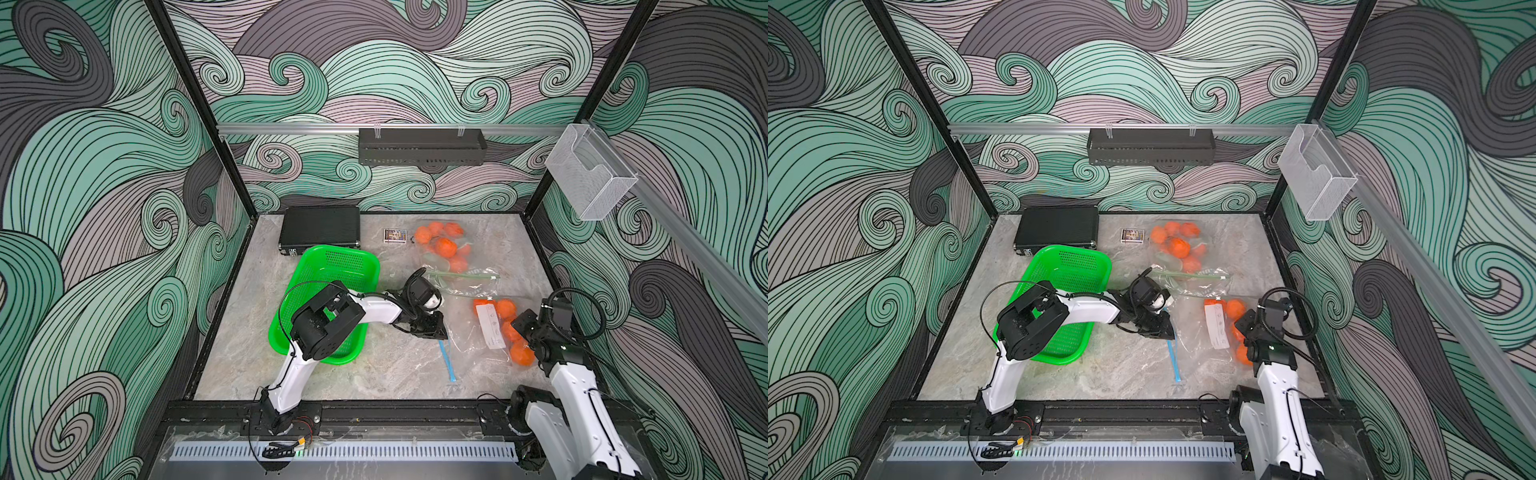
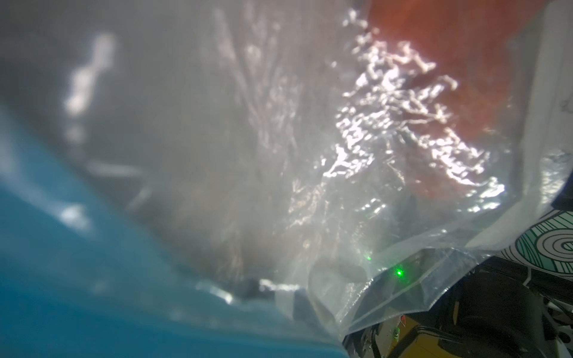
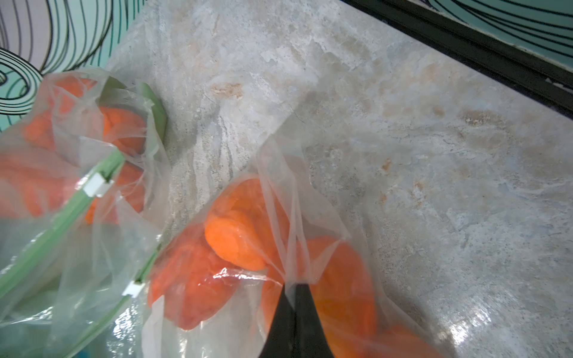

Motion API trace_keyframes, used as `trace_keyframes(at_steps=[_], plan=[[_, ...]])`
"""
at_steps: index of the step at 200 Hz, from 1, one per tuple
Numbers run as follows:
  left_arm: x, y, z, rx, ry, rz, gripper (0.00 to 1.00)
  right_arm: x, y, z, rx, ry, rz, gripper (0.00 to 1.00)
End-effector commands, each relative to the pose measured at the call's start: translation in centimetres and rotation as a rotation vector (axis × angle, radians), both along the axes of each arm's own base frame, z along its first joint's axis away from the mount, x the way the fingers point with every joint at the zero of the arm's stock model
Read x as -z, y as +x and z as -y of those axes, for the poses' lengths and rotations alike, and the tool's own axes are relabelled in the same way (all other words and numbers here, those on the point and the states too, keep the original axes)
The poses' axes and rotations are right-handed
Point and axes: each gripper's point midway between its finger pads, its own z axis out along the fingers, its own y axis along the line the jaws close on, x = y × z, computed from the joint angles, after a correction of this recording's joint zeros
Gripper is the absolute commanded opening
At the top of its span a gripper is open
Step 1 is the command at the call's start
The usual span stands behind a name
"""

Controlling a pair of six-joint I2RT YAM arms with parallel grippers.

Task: Open the zip-top bag and take out the orange
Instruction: Adjust the zipper food storage bag at the center of the board.

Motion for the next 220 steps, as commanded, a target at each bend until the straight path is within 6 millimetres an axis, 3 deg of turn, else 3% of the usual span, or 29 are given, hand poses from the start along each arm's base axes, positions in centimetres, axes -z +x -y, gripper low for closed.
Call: trace_keyframes(at_steps=[1, 29, 60, 96, 139, 220], plan=[[6.8, -1.5, -4.0, -0.061, 0.210, -0.076, 0.11, -2.3, 0.5, -1.6, -0.049, 0.065, 0.043, 0.00], [8.2, -2.0, -5.0, -0.068, 0.237, -0.086, 0.09, -5.6, 0.2, -2.1, -0.073, 0.006, 0.075, 0.00], [8.6, -2.1, -5.1, -0.060, 0.242, -0.086, 0.08, -8.0, -0.6, -3.1, -0.133, -0.022, 0.100, 0.00], [9.0, -2.2, -5.5, -0.060, 0.257, -0.081, 0.11, -9.5, -1.4, -4.3, -0.201, -0.035, 0.160, 0.00], [9.1, -2.7, -5.6, -0.039, 0.244, -0.084, 0.15, -12.7, 0.3, -7.1, -0.350, 0.010, 0.309, 0.00], [9.3, -3.0, -5.6, -0.016, 0.235, -0.090, 0.22, -15.8, 0.0, -8.4, -0.435, -0.012, 0.341, 0.00]])
